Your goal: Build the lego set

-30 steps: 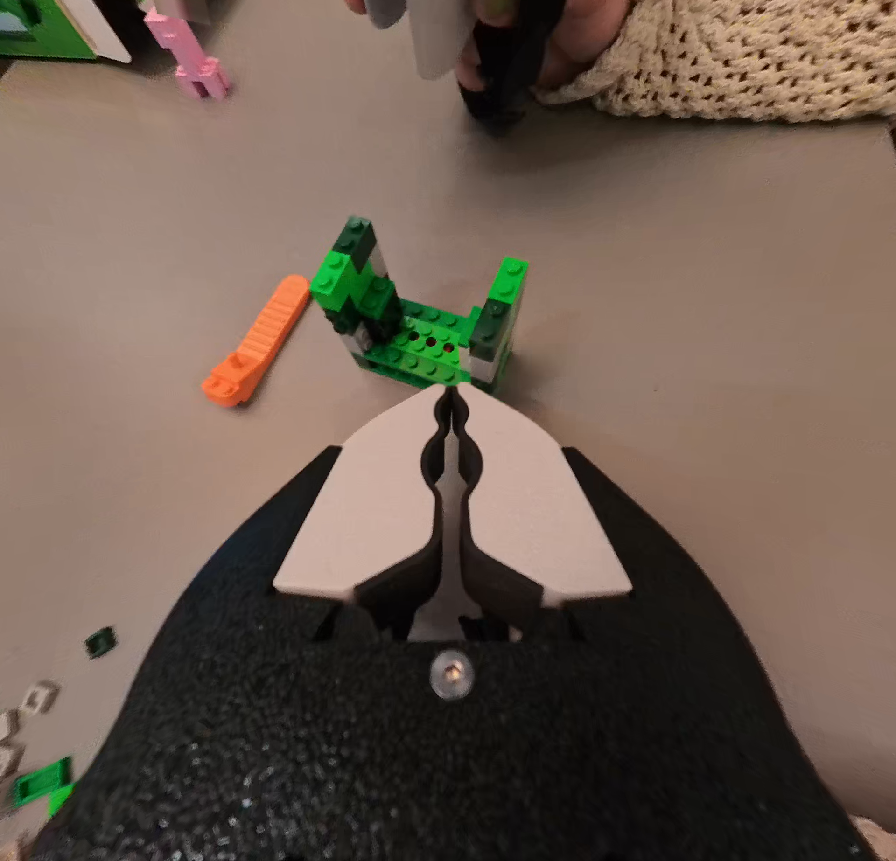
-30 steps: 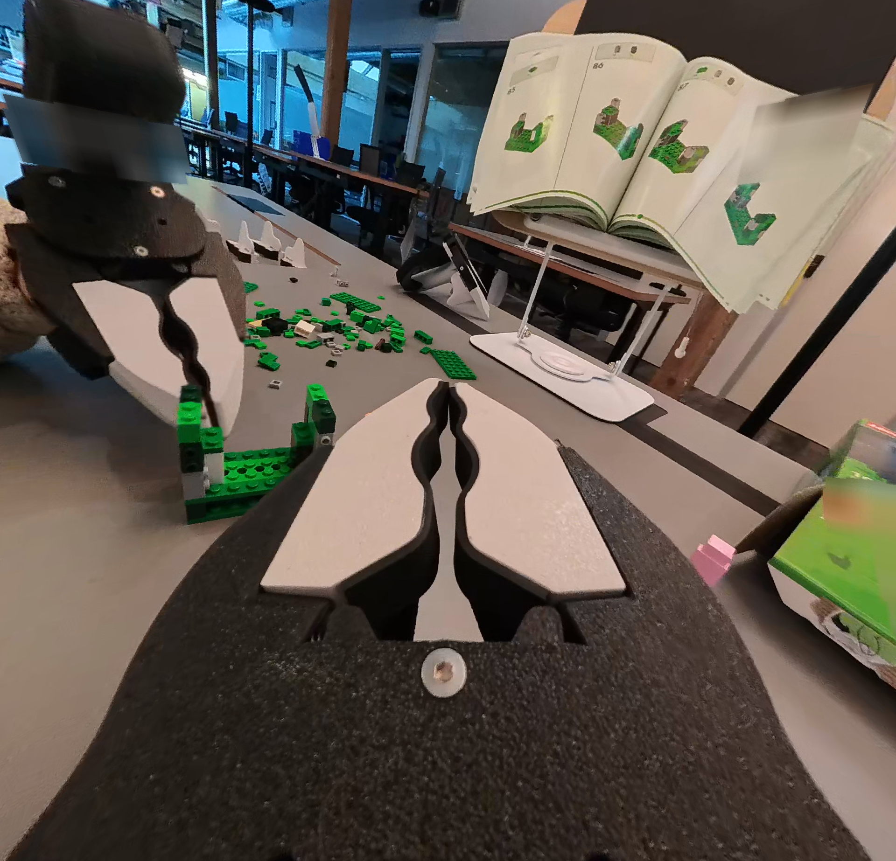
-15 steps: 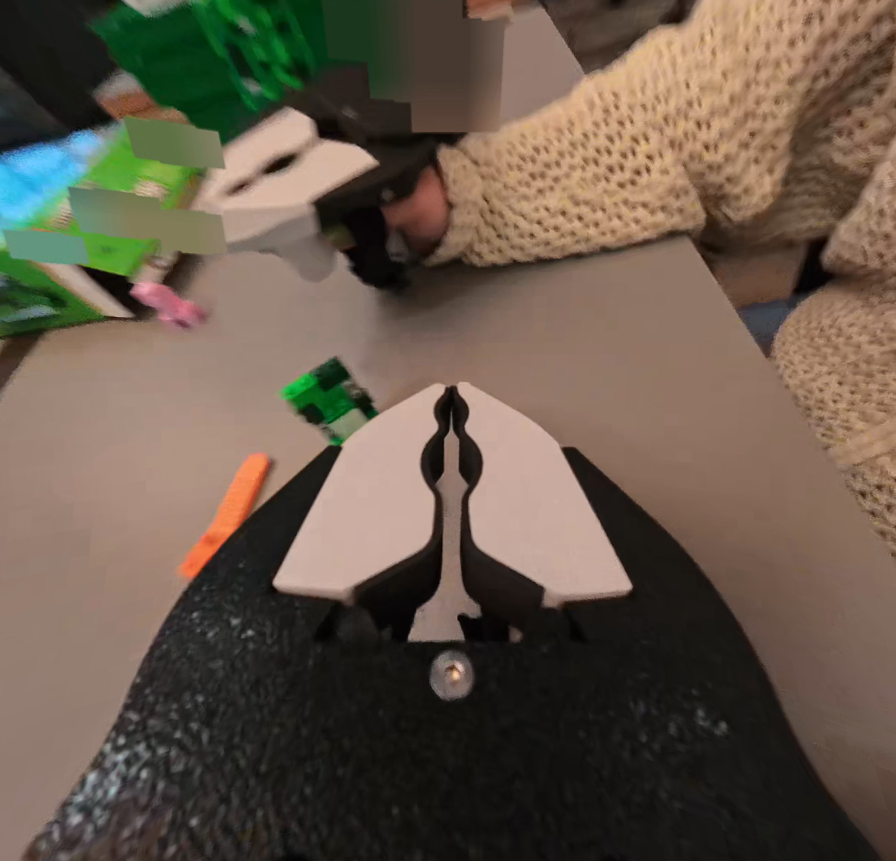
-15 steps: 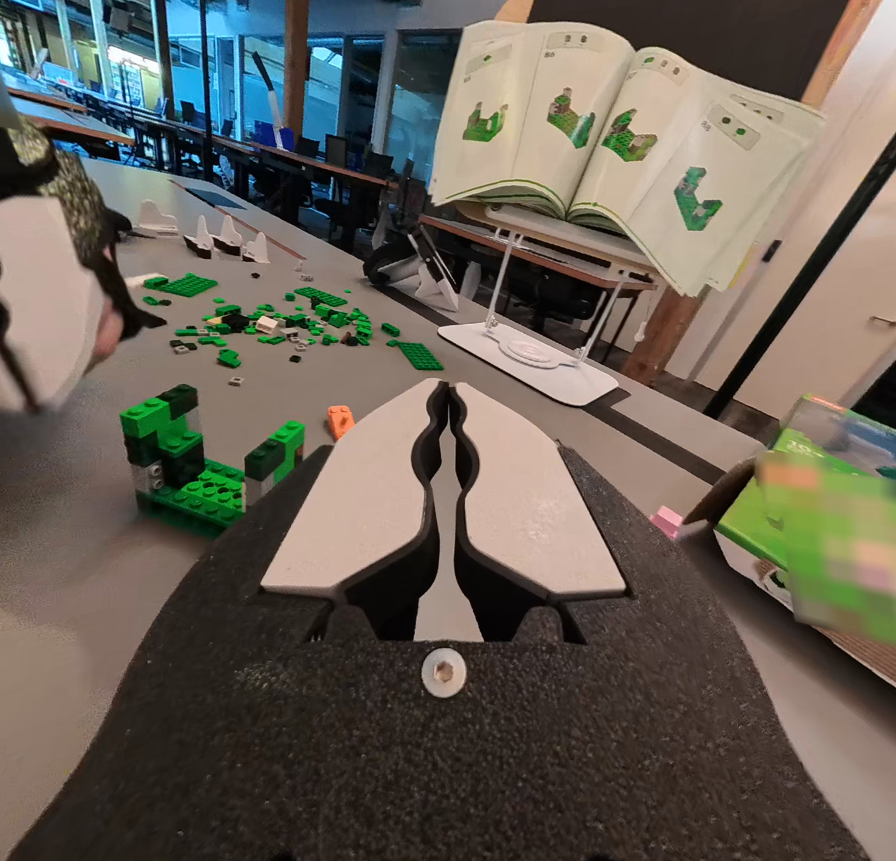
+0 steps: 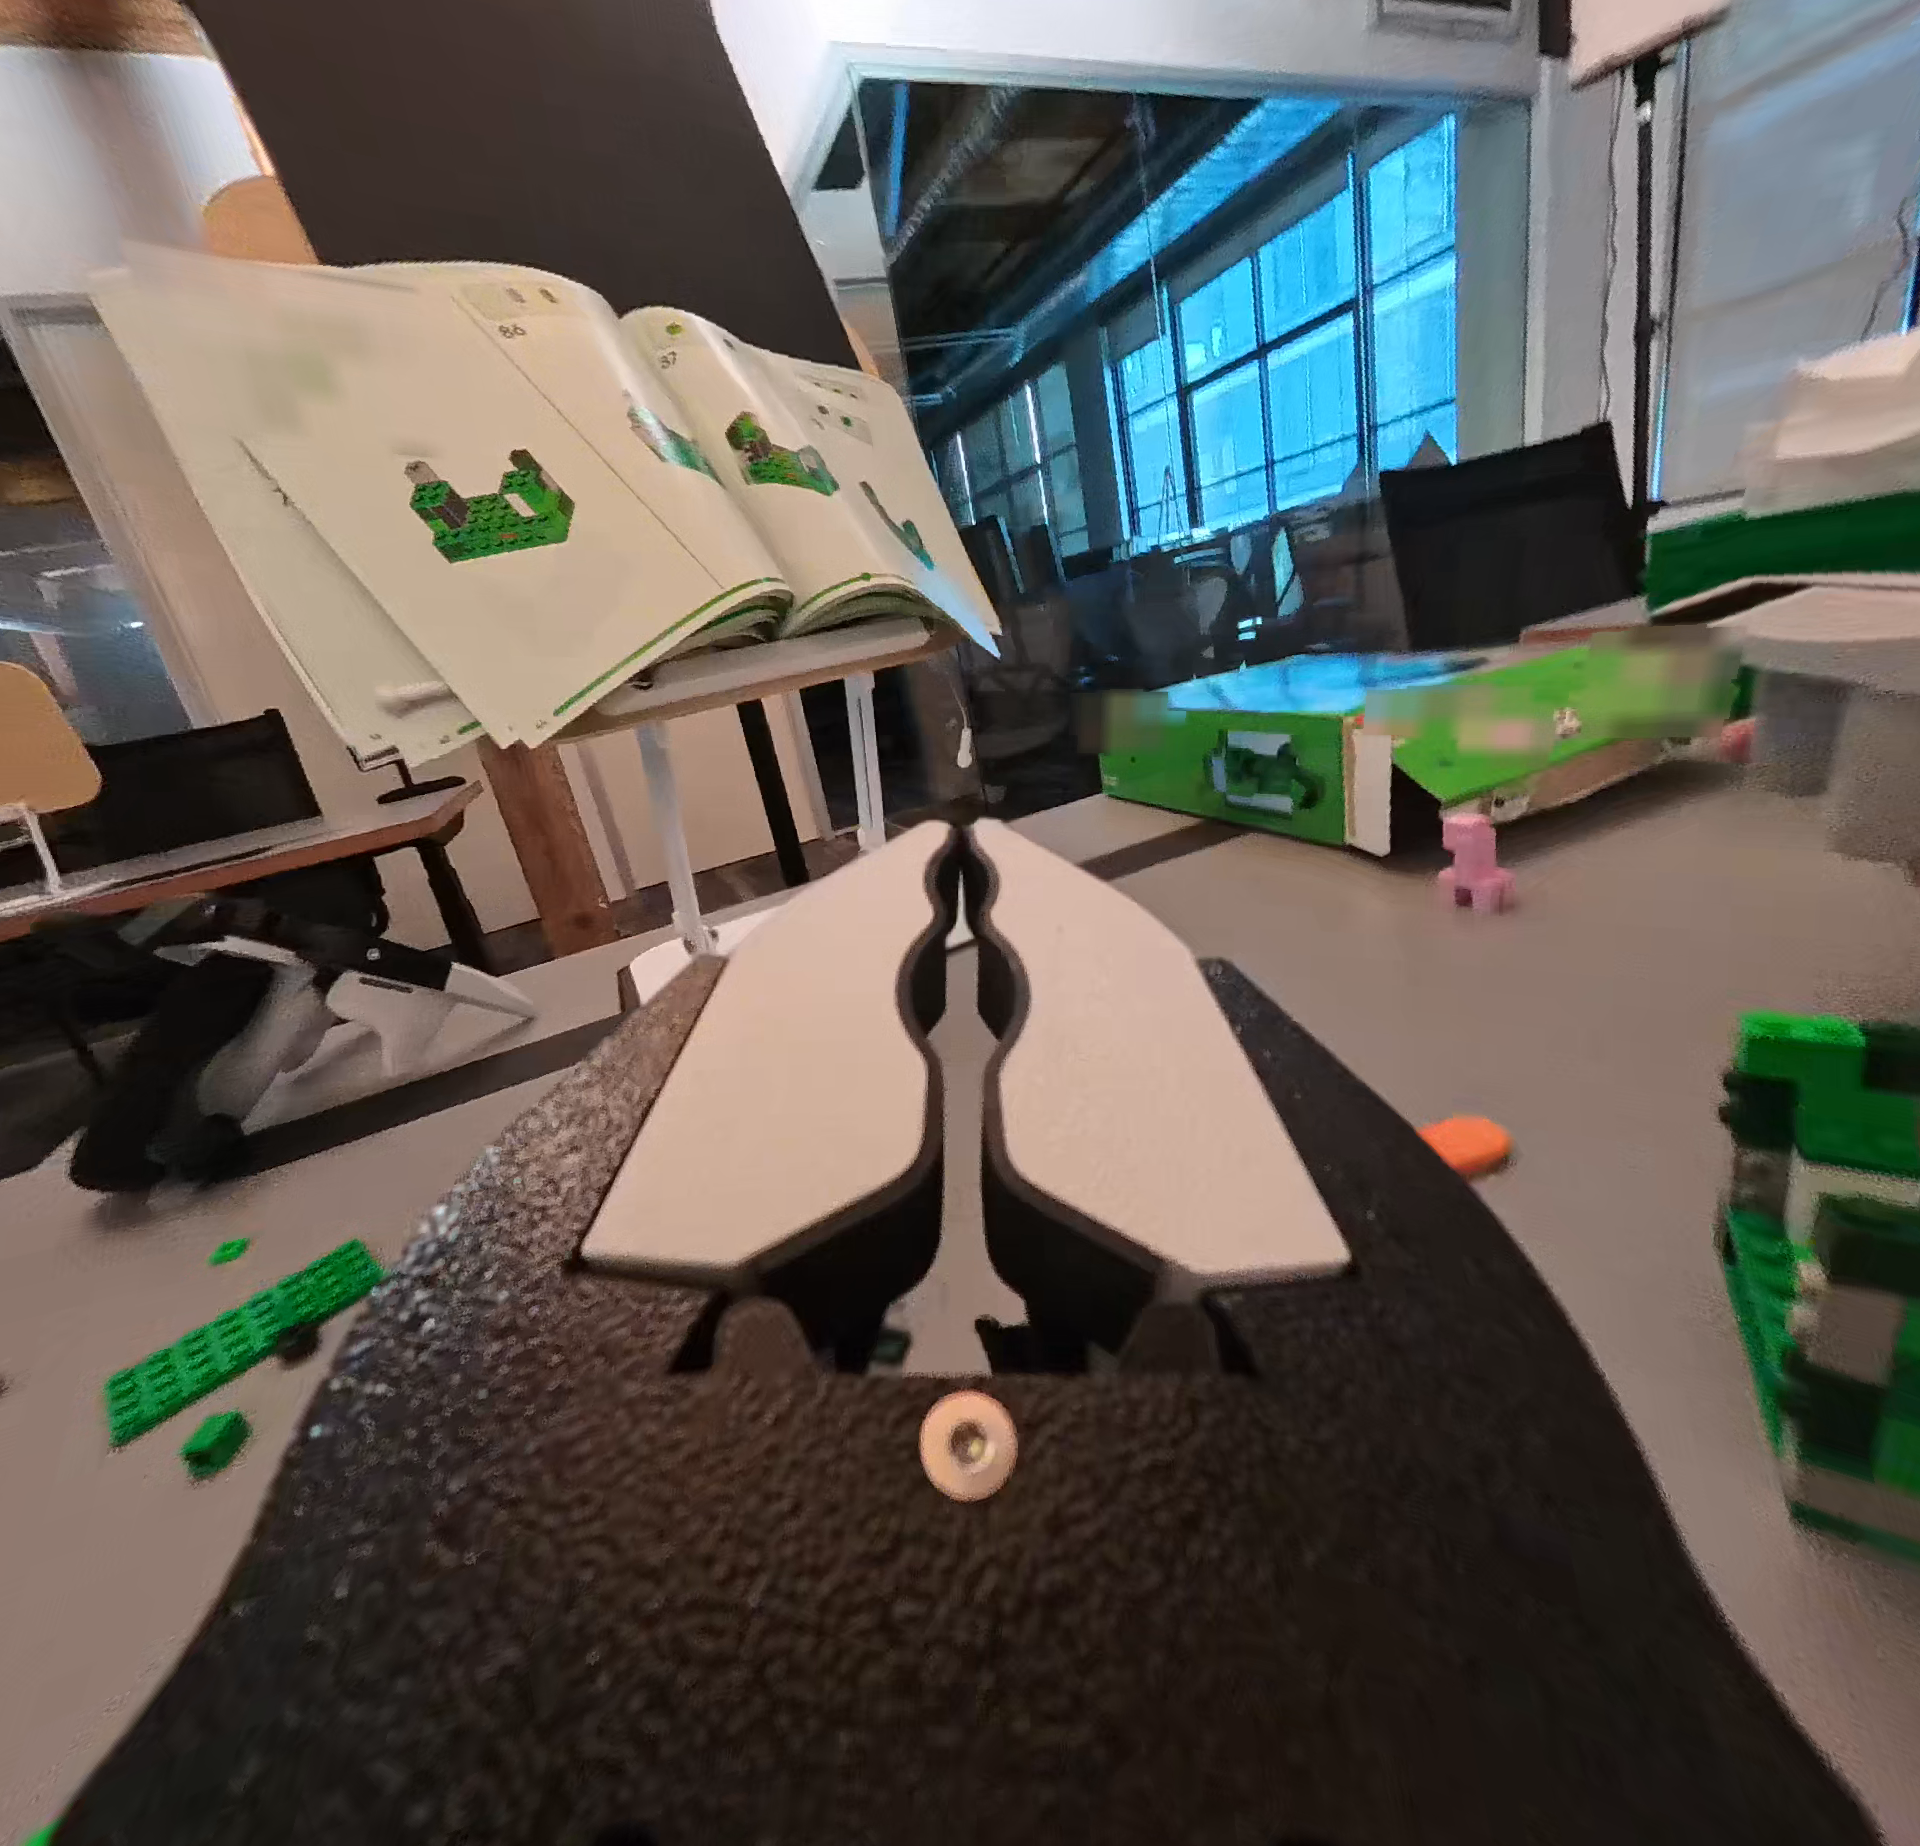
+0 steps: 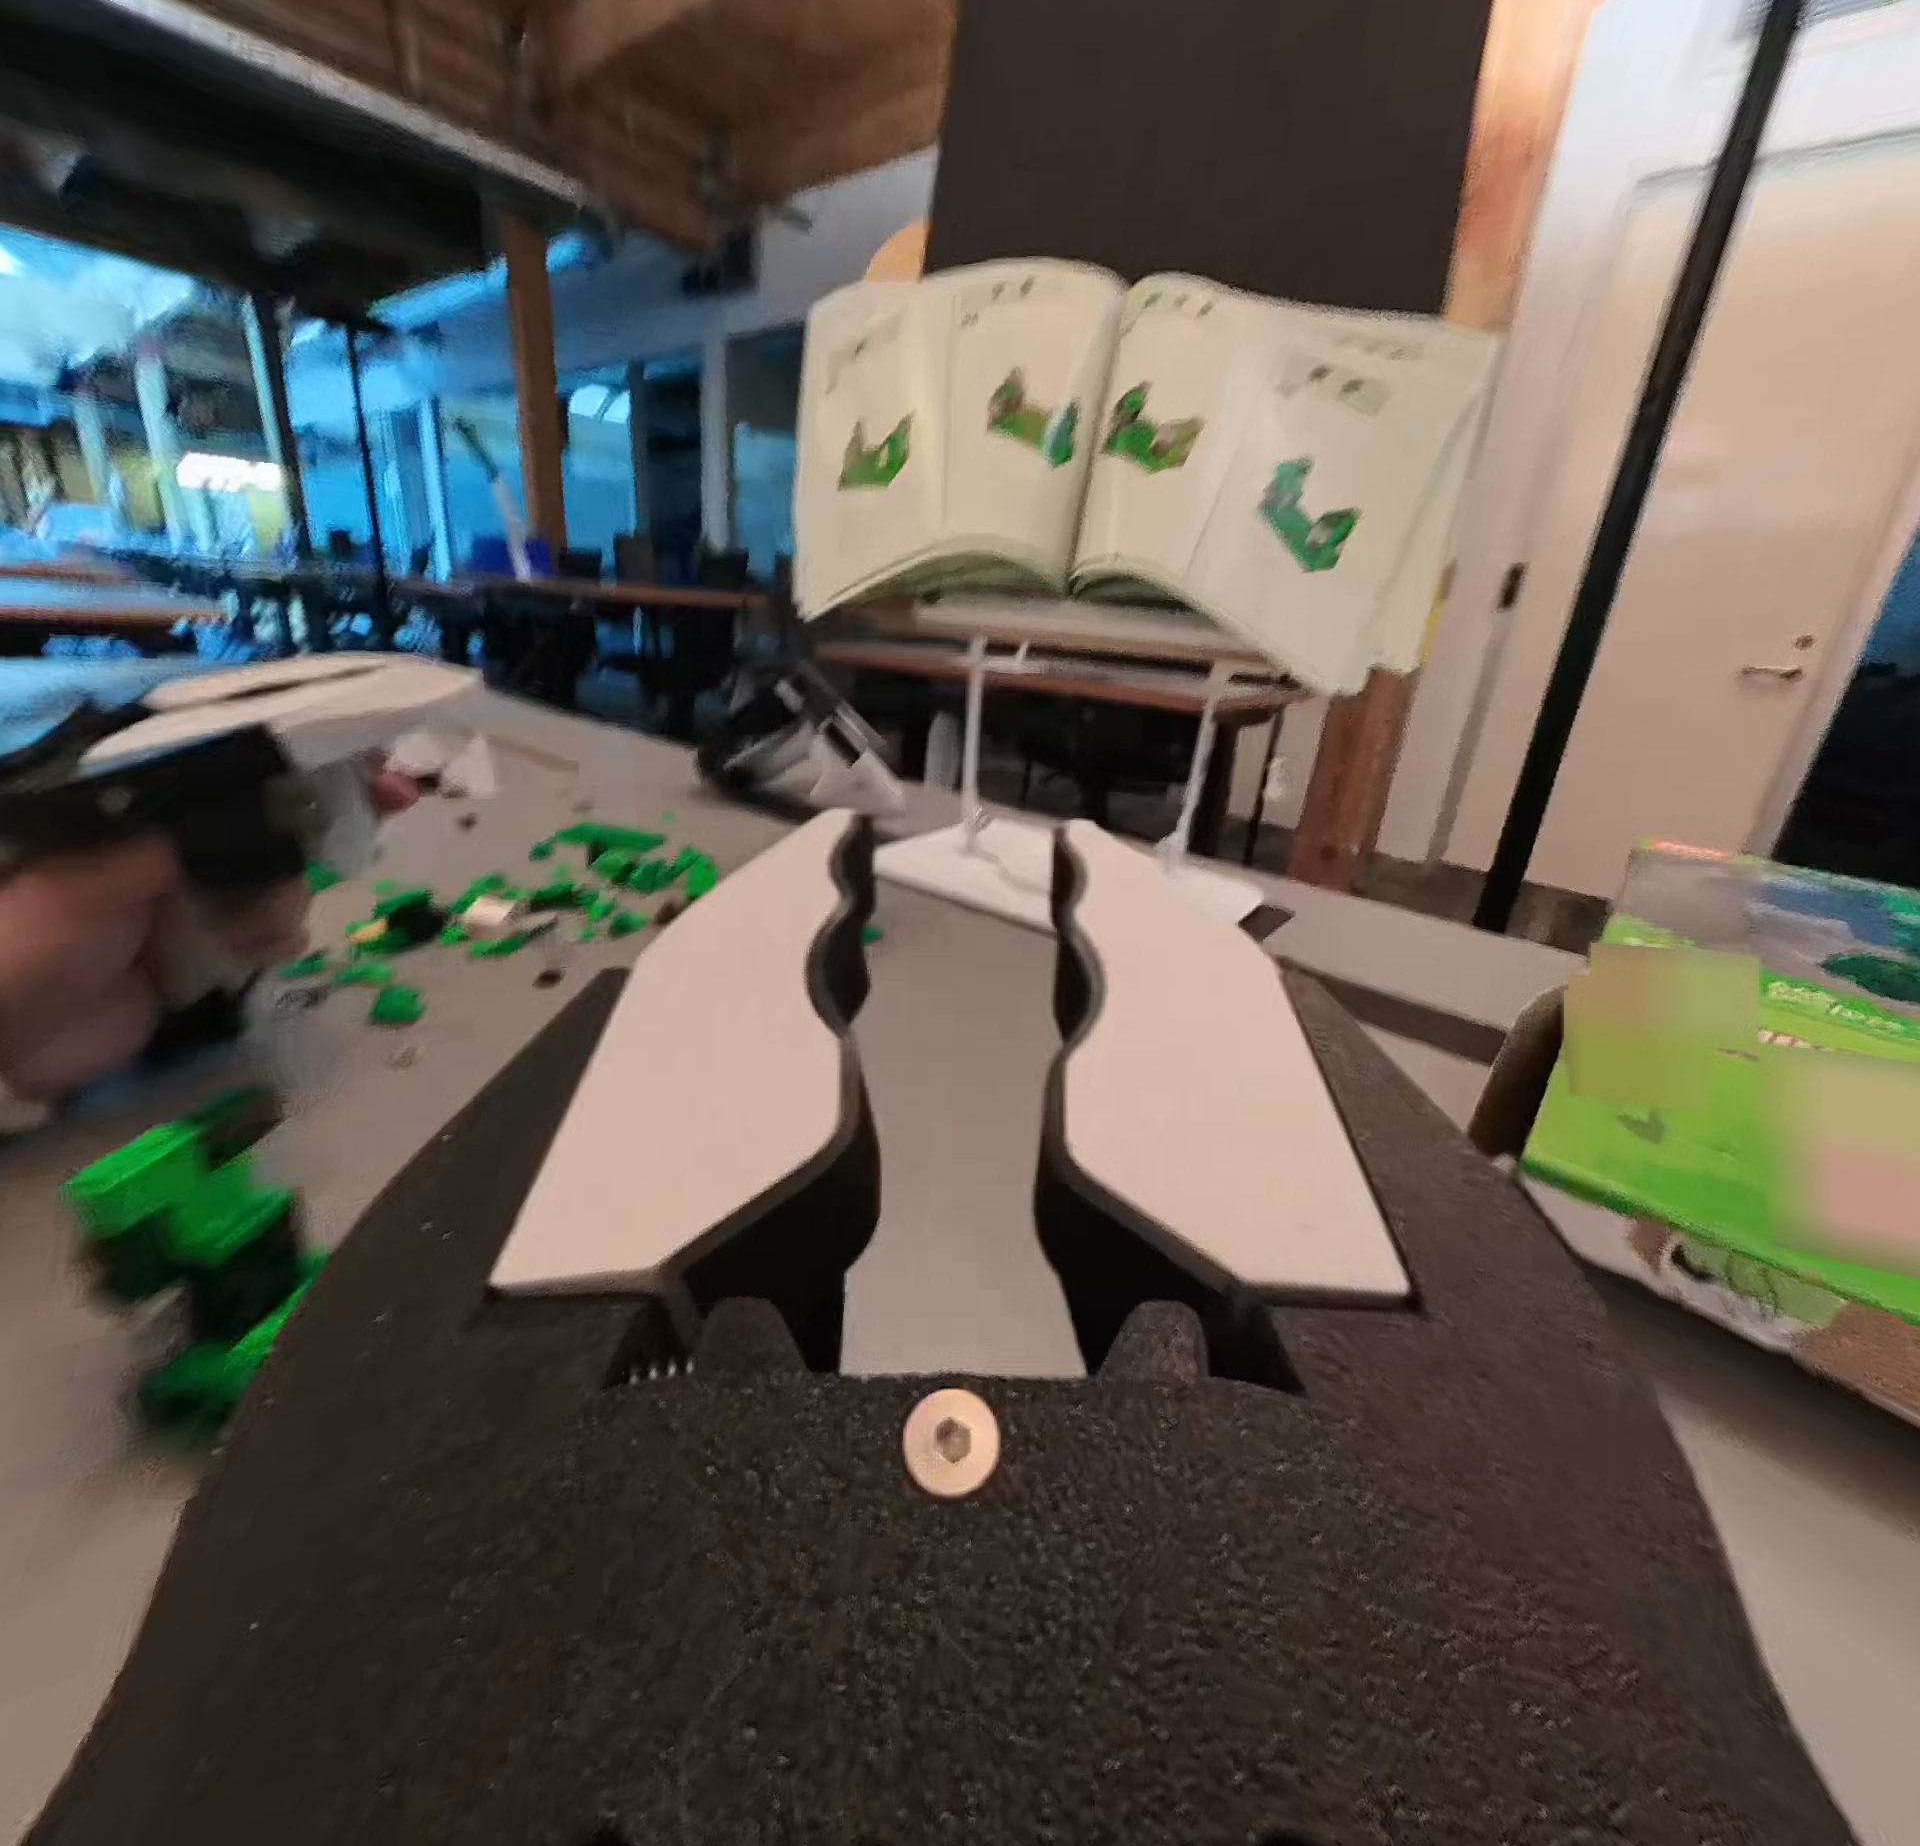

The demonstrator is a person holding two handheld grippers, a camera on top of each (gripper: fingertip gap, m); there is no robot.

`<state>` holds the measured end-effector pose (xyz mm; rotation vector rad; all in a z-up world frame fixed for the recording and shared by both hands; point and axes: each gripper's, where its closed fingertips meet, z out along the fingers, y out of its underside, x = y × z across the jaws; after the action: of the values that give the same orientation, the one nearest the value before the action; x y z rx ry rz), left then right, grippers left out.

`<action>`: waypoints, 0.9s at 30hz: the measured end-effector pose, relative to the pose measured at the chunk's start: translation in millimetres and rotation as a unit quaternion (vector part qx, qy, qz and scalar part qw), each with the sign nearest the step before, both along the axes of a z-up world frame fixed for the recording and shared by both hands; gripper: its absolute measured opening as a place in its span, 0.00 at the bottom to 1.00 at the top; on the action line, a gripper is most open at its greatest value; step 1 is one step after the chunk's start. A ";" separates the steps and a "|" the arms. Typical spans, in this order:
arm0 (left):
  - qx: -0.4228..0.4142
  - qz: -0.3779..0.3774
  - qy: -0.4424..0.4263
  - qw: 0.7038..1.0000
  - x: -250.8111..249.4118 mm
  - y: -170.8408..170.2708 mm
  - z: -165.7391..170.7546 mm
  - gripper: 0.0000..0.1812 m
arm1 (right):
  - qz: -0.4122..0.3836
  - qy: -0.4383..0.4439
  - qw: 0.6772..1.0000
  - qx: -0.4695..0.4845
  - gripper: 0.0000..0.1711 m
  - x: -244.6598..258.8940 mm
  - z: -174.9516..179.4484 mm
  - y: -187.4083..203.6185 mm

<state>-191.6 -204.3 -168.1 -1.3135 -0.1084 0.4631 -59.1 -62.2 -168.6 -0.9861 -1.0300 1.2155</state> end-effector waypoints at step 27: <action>-0.051 -0.040 0.048 0.997 11.3 39.5 -13.4 0.00 | -0.136 0.138 0.972 -0.135 0.36 -249.7 21.8 185.2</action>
<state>-180.3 -164.7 -181.5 -1.3872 0.0482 0.4683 -308.8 123.0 -146.8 -1.0904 -0.5008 1.2382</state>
